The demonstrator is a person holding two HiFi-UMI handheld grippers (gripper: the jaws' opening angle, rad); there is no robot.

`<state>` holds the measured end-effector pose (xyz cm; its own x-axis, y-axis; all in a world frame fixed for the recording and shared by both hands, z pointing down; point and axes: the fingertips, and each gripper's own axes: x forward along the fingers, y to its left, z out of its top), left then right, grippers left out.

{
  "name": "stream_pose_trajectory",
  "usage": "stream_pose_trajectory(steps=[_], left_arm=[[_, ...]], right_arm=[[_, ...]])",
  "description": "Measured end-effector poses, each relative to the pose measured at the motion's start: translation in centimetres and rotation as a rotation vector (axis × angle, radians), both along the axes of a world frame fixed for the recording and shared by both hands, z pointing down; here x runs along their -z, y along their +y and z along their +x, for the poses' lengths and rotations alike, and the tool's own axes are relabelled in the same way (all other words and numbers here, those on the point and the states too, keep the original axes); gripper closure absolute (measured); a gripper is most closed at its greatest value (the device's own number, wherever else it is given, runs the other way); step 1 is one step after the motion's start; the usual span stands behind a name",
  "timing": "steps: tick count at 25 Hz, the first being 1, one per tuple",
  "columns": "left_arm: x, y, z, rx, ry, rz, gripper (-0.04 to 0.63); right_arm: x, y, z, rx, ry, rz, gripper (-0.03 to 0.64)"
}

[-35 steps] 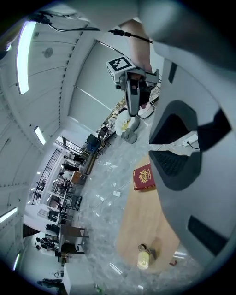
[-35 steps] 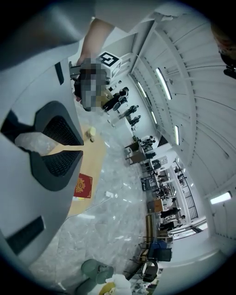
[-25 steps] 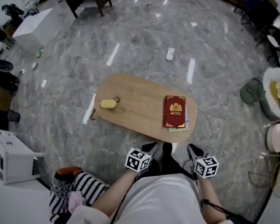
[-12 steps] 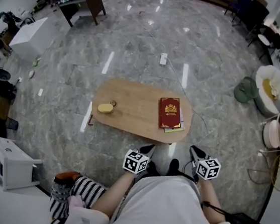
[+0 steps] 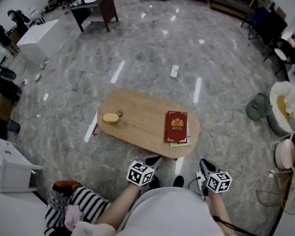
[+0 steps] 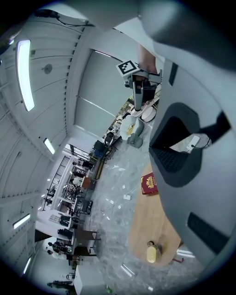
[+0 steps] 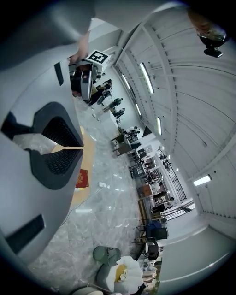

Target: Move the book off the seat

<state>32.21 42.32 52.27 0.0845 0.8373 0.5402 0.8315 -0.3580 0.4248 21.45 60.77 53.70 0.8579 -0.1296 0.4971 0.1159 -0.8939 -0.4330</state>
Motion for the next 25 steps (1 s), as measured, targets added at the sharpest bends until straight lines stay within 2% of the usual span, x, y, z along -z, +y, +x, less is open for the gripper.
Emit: stream_pose_trajectory(steps=[5,13,25], left_arm=[[0.1,0.9,0.4,0.046,-0.015,-0.012,0.594],[0.2,2.0,0.1,0.048,-0.014,0.008,0.594],[0.1,2.8,-0.2,0.044,-0.021,0.034,0.594]], right_arm=[[1.0,0.9,0.6,0.036,0.02,0.0,0.572],[1.3,2.0,1.2,0.061,0.037,-0.013,0.572],[2.0,3.1,1.1,0.044,0.061,0.001,0.572]])
